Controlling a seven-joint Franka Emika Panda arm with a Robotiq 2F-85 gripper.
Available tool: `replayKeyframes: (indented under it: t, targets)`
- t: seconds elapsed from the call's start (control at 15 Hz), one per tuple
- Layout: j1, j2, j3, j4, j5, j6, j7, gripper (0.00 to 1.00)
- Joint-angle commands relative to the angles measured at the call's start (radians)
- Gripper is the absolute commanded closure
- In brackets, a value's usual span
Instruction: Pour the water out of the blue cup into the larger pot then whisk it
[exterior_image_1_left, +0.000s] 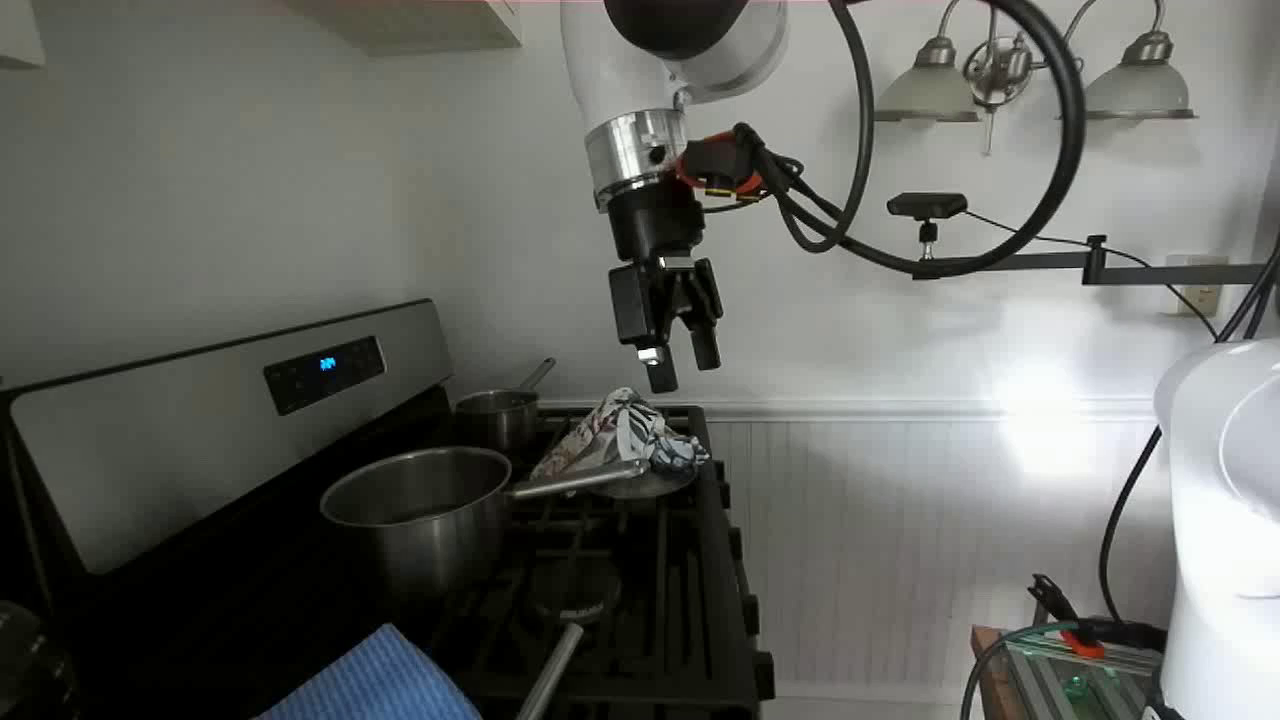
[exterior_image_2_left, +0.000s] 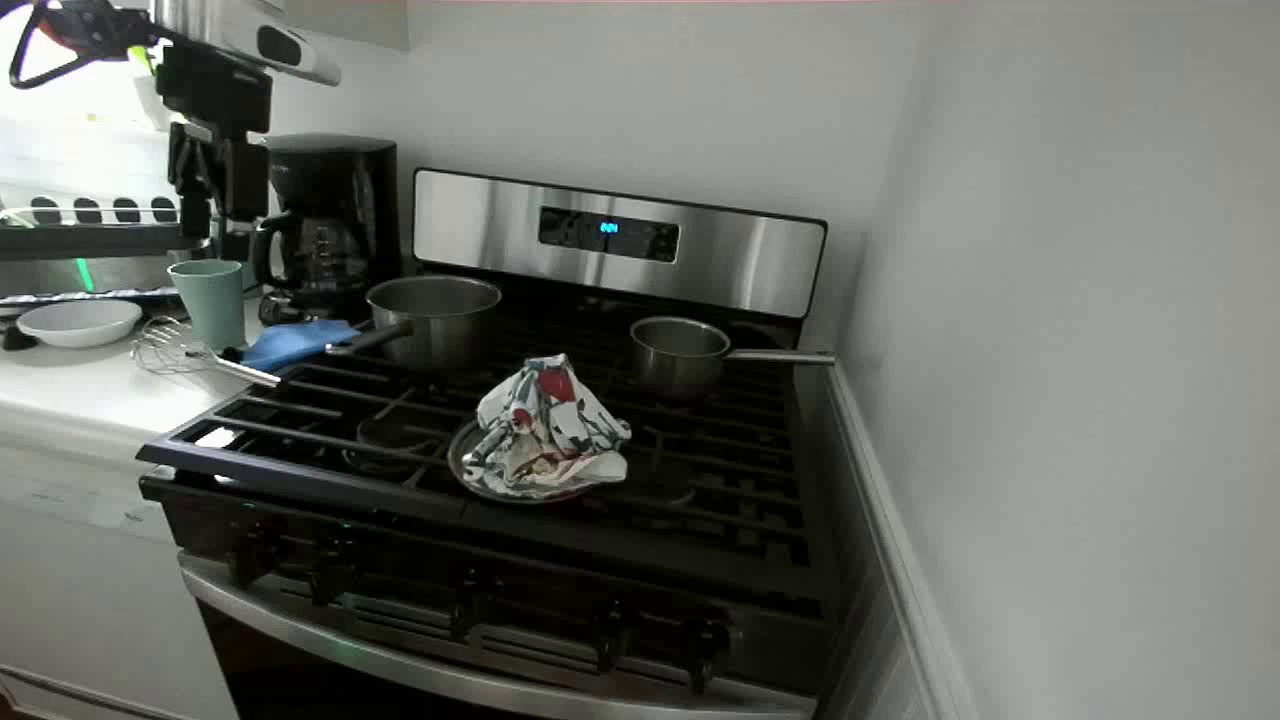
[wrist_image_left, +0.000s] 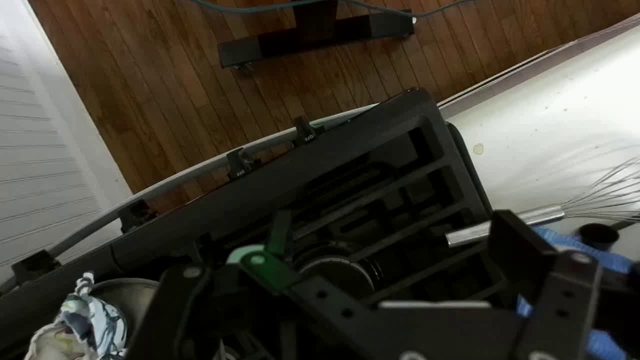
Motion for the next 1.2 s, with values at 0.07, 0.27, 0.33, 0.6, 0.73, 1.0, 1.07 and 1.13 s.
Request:
replayKeyframes:
  t: [0.07,0.27,0.33,0.6,0.73,1.0,1.07,1.13]
  targets:
    - [-0.004,0.001,0.003,0.002,0.001,-0.002,-0.001,0.0]
    - [-0.004,0.001,0.003,0.002,0.001,-0.002,-0.001,0.0]
    - [-0.004,0.0,0.003,0.002,0.001,-0.002,-0.001,0.0]
    - [-0.004,0.0,0.003,0.002,0.001,-0.002,-0.001,0.0]
    - [0.021,0.014,0.028,0.013,-0.015,0.052,-0.024,0.0]
    - [0.07,0.039,0.088,0.008,-0.009,0.302,-0.024,0.0]
    - [0.084,0.058,0.1,0.015,0.007,0.347,-0.027,0.0]
    - [0.099,0.083,0.111,0.02,0.021,0.389,-0.027,0.0]
